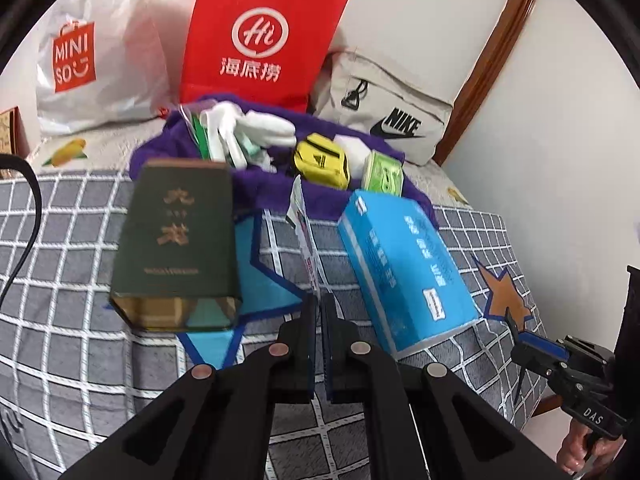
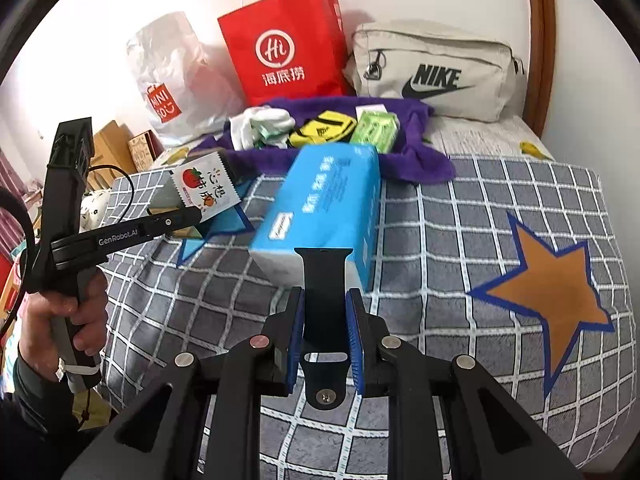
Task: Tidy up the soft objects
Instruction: 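Grasp the white snack packet with the left tool, then carry the snack packet with the left tool onto the towel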
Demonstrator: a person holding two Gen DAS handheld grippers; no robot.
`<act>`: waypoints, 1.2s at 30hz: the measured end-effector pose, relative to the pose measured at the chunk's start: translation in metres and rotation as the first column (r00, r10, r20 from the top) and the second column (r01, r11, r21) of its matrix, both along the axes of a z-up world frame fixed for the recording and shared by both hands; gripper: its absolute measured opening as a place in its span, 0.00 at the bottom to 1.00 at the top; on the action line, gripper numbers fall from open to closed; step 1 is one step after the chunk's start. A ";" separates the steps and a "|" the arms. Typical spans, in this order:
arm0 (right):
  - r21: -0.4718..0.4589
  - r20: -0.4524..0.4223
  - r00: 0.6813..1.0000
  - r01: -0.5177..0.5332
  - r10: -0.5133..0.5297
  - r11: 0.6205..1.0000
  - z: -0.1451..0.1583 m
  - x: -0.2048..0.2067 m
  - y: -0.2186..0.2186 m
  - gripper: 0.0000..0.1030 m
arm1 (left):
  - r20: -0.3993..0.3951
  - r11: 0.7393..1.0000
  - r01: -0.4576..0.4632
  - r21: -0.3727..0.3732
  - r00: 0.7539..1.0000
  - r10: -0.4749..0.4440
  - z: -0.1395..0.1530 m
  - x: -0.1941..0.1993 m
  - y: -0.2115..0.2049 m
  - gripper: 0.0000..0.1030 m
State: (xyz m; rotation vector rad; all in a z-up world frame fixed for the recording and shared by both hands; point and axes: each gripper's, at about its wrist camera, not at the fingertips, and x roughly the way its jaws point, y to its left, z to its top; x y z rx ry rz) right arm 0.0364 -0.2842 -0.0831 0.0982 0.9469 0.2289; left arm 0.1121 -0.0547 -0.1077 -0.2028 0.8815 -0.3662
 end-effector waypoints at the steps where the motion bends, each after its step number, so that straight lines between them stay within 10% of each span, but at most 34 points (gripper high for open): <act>1: 0.001 0.005 1.000 -0.002 0.002 1.000 0.003 0.001 0.001 0.20 | 0.009 1.000 -0.004 0.005 1.000 0.004 0.004 0.000 0.002 0.03; 36: -0.003 0.048 0.998 -0.043 0.043 0.999 0.032 0.073 0.027 0.20 | 0.087 0.999 -0.040 0.024 0.995 0.037 0.055 0.043 0.037 0.04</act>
